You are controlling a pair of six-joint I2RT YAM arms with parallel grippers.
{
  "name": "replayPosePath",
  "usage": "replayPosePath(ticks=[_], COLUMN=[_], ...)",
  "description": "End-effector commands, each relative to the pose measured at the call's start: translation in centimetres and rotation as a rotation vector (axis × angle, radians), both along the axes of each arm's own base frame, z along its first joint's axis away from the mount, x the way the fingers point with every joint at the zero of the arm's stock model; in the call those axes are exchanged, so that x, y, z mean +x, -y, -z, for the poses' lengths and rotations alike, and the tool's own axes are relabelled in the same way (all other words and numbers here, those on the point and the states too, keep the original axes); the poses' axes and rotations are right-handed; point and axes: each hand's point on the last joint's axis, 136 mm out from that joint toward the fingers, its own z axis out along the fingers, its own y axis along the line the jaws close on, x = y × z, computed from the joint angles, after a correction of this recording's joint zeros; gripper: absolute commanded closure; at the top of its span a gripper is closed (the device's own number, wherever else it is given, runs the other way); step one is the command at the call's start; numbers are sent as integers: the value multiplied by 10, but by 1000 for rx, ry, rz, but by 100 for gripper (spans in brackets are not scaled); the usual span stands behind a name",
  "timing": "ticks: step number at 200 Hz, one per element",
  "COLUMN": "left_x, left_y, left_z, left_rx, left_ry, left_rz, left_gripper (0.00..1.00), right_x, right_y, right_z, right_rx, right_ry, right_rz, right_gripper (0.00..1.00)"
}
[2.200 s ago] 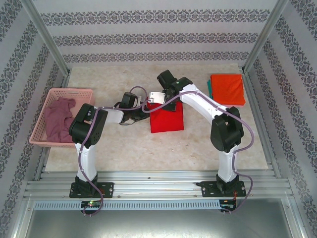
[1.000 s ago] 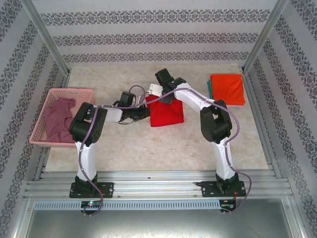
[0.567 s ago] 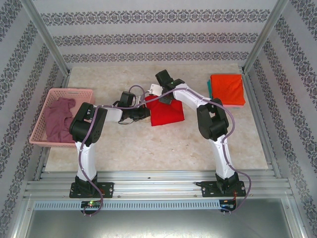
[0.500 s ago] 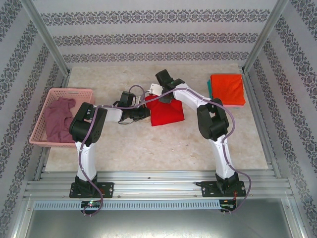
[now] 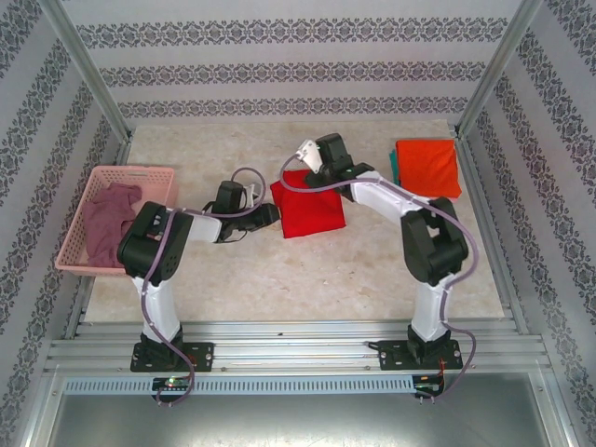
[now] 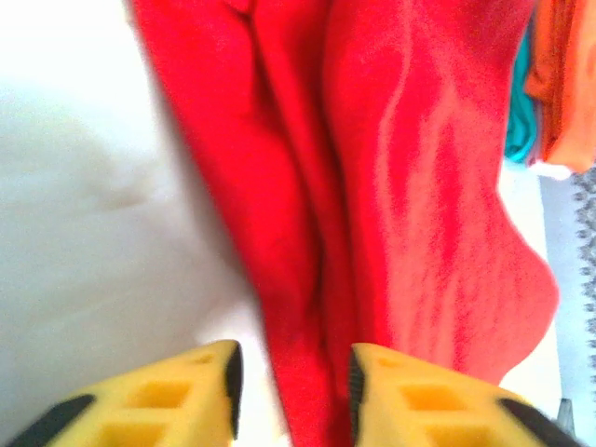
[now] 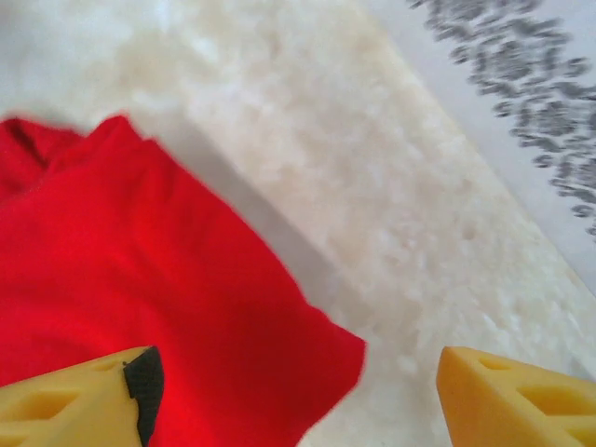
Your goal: Fold and stack the t-shirts
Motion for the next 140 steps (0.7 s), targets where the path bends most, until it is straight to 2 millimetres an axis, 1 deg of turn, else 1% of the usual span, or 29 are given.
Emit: replayPosePath(ticks=[1, 18, 35, 47, 64, 74, 94, 112, 122, 140], left_x=[8, 14, 20, 25, 31, 33, 37, 41, 43, 44], left_y=[-33, -36, -33, -25, -12, -6, 8, 21, 25, 29], left_z=[-2, -17, -21, -22, -19, -14, -10, -4, -2, 5], left_rx=[75, 98, 147, 179, 220, 246, 266, 268, 274, 283], left_ry=[28, 69, 58, 43, 13, -15, -46, -75, -89, -108], left_rz=[-141, -160, -151, -130, -109, -98, -80, -57, -47, -39], left_gripper=[52, 45, 35, 33, 33, 34, 44, 50, 52, 59], right_x=[9, 5, 3, 2, 0, -1, -5, -5, -4, -4], right_y=[19, 26, 33, 37, 40, 40, 40, 44, 43, 43], right_z=[-31, -16, 1, 13, 30, 38, 55, 67, 73, 84], right_rx=[370, 536, 628, 678, 735, 755, 756, 742, 744, 742], right_ry=[14, -87, -165, -224, -312, -350, -417, -443, -464, -506], right_rz=[222, 288, 355, 411, 453, 466, 491, 525, 528, 537], right_gripper=[22, 22, 22, 23, 24, 26, 29, 33, 33, 33])
